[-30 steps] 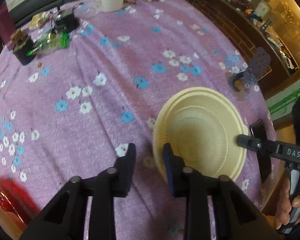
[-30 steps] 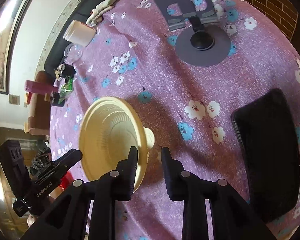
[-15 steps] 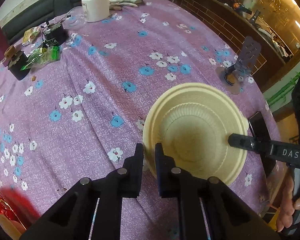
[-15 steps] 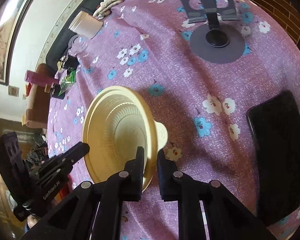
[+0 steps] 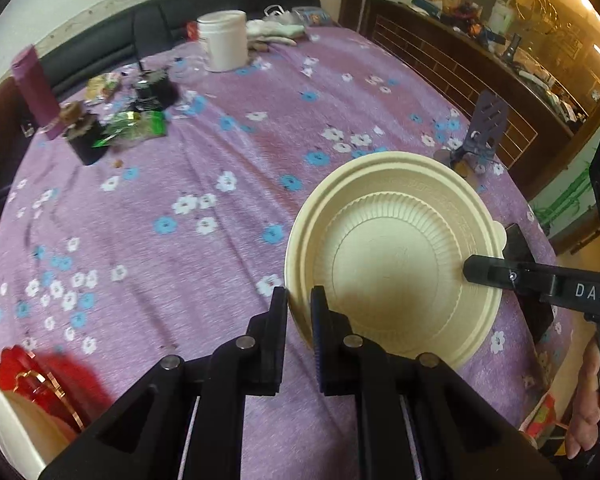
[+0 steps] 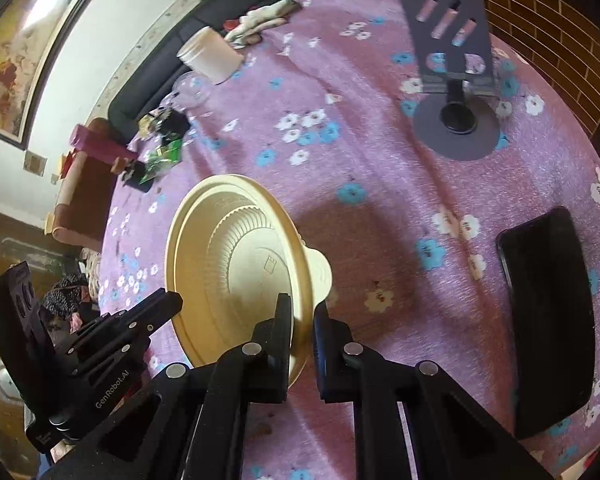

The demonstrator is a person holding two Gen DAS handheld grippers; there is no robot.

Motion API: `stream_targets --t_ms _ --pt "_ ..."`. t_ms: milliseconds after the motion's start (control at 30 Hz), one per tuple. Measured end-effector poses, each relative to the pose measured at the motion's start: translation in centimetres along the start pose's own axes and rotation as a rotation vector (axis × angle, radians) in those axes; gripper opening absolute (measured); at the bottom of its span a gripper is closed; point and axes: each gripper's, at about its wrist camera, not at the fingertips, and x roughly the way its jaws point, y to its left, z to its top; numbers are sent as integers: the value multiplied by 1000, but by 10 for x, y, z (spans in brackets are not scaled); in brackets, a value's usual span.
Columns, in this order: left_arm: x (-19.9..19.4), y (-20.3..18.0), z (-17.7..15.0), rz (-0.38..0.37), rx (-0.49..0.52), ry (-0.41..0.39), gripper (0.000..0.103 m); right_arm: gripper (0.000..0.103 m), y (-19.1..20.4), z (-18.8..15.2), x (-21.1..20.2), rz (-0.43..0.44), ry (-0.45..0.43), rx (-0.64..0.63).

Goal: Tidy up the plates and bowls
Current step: 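Carry the beige bowl with both tools over the plate stack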

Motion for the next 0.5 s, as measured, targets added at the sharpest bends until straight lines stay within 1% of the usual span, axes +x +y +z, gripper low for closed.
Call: stream_targets --t_ms 100,500 --pt "-10 9 -8 30 -8 -14 11 11 9 -4 3 15 12 -16" --pt "-44 56 -37 97 -94 -48 11 11 61 -22 27 69 69 -101"
